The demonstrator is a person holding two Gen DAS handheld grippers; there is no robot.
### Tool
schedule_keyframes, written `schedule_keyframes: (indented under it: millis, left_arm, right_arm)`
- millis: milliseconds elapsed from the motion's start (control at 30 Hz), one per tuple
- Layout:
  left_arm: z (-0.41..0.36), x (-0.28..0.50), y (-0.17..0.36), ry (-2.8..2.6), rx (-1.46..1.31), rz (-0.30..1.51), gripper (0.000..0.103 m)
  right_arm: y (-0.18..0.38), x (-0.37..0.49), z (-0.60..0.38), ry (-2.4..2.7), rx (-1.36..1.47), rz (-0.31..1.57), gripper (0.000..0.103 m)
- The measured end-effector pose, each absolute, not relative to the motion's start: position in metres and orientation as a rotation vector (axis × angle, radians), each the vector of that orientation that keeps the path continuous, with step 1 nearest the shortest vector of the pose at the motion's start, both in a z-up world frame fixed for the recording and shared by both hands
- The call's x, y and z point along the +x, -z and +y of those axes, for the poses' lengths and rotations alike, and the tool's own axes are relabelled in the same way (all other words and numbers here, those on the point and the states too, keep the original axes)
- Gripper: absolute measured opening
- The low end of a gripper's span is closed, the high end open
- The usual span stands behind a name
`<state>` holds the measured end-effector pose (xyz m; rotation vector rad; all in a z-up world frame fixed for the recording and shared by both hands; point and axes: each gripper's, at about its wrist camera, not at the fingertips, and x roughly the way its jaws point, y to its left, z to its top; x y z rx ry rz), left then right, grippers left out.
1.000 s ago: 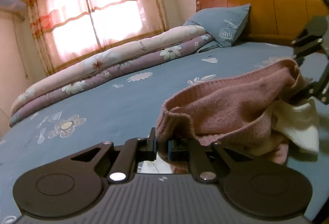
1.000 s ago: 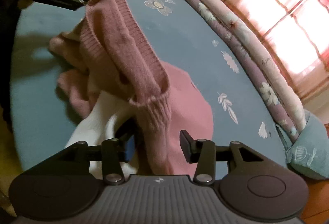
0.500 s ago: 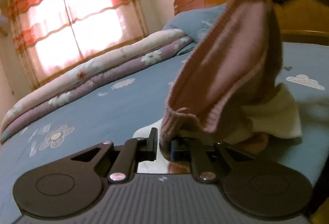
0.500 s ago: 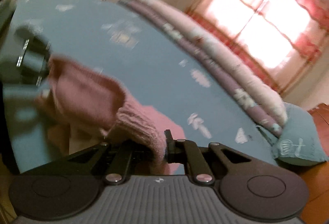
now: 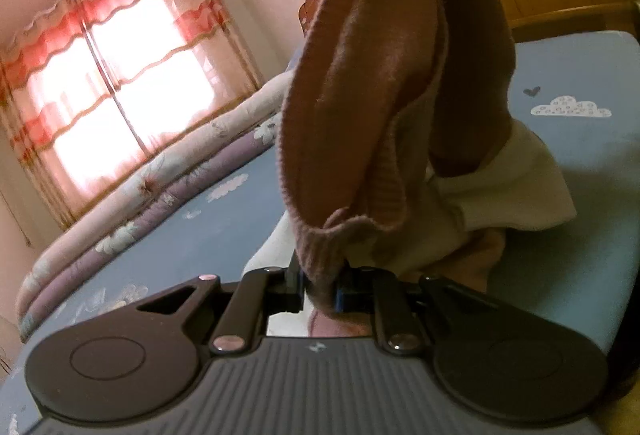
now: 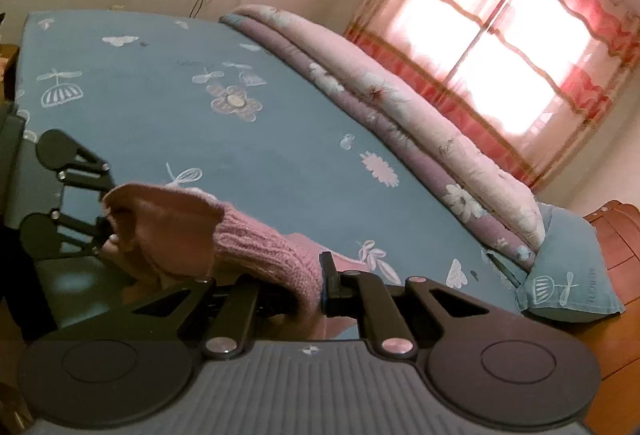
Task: Fold clothes
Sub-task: 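Lift the sweater with both grippers and shake it out in the air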
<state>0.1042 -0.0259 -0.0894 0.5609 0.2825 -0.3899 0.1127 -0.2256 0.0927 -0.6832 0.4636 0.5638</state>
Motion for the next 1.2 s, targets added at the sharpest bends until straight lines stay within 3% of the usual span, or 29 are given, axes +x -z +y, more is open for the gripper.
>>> schedule_keyframes:
  millis: [233,567,800,1200]
  left_arm:
    - [-0.004,0.117,0.065,0.441,0.348,0.383,0.006]
    - [0.042,0.115,-0.003,0.354,0.288,0.317,0.005]
    - [0.036,0.089,-0.054,0.343,0.383,0.261,0.005]
    - [0.037,0.074,-0.132,0.292,0.392,0.172,0.005]
  right_arm:
    - [-0.081,0.111,-0.233,-0.564,-0.655,0.555,0.012]
    - [-0.068,0.093,-0.235,-0.580,-0.633,0.613,0.012]
    - [-0.097,0.086,-0.241,-0.600,-0.500,0.657,0.012]
    - [-0.184,0.069,-0.247,-0.578,-0.386,0.497,0.012]
